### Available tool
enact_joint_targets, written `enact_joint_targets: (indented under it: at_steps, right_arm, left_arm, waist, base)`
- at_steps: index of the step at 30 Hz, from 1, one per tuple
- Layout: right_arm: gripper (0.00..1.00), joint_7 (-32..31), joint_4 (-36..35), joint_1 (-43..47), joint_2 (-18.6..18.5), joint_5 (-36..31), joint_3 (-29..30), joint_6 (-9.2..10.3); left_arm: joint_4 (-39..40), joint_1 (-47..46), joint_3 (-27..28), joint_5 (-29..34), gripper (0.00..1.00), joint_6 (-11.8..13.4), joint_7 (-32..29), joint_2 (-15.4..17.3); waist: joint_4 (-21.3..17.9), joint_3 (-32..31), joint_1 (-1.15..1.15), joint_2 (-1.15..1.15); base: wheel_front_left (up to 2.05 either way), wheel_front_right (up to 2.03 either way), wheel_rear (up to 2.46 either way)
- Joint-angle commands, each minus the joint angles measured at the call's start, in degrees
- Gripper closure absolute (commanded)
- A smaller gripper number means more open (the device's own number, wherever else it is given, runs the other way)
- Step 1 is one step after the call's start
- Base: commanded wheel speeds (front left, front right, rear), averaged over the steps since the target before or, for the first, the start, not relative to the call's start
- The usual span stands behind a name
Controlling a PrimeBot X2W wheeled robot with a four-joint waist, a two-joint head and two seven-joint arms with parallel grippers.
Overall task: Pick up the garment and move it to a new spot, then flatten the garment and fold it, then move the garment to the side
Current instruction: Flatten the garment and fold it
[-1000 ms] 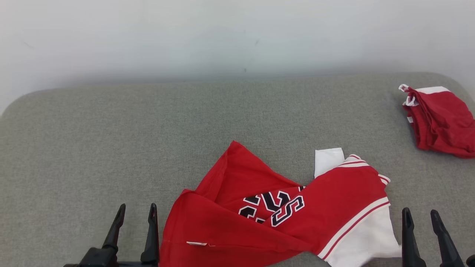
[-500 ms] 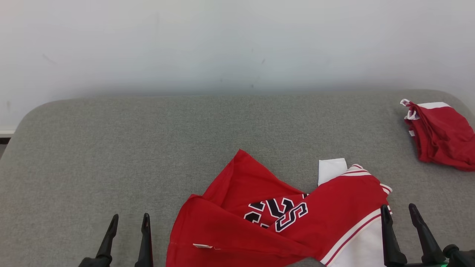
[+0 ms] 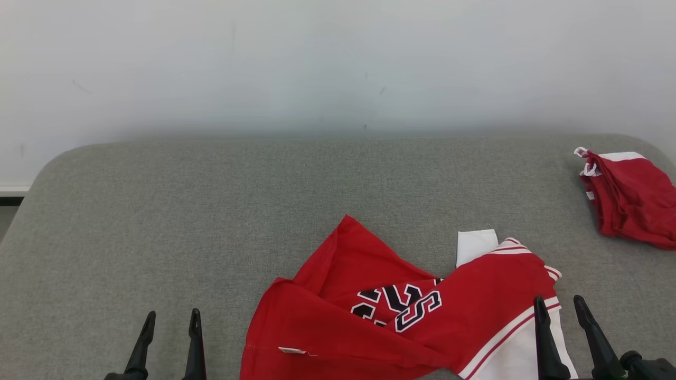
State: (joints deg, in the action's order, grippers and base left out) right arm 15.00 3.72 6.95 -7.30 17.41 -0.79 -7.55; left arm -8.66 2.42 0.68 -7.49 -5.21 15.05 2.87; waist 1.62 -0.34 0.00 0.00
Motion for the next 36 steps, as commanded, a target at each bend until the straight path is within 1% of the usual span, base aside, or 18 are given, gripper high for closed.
enact_joint_targets:
  at_steps: [1, 14, 20, 27, 33, 36]
  right_arm:
    - [0.0, 0.2, 0.0, 0.0, 0.1, -0.4, 0.1, 0.13]
    - [0.0, 0.2, 0.6, 0.1, -0.2, -1.1, -0.7, 0.13]
    - [0.0, 0.2, 4.8, -0.6, -1.8, -0.9, 0.6, 0.13]
    - [0.0, -2.0, 13.0, -2.9, -4.0, -1.1, 1.9, 0.13]
    - [0.0, -3.2, 19.9, -5.8, -4.9, -0.6, 0.6, 0.13]
    - [0.0, -3.2, 22.2, -6.7, -5.0, -0.4, 0.1, 0.13]
  left_arm:
    - [0.2, 0.9, 0.3, 0.1, 0.0, 0.1, 0.2, 0.0]
    - [0.9, 1.3, 1.1, 1.0, 0.0, 0.4, 0.2, 0.0]
    - [-0.3, 0.2, -0.4, 1.7, 0.0, -0.6, 0.2, 0.1]
    - [-7.3, -2.8, -5.4, 1.5, 0.0, -1.8, 0.2, 1.2]
    - [-15.9, -6.1, -8.8, 0.2, 0.0, -2.3, 0.2, 2.7]
    - [-18.5, -7.4, -9.7, -0.5, 0.0, -2.3, 0.2, 3.0]
  waist:
    - [-0.1, 0.0, 0.0, 0.0]
    - [-0.4, -0.5, 0.0, 0.0]
    - [-0.7, -0.2, 0.0, 0.0]
    - [-1.7, 1.4, 0.0, 0.0]
    - [-2.9, 3.1, 0.0, 0.0]
    - [-3.1, 3.5, 0.0, 0.0]
  base:
    - [0.0, 0.0, 0.0]
    - [0.0, 0.0, 0.0]
    - [0.0, 0.0, 0.0]
    - [0.0, 0.0, 0.0]
    - [0.0, 0.0, 0.0]
    - [0.0, 0.0, 0.0]
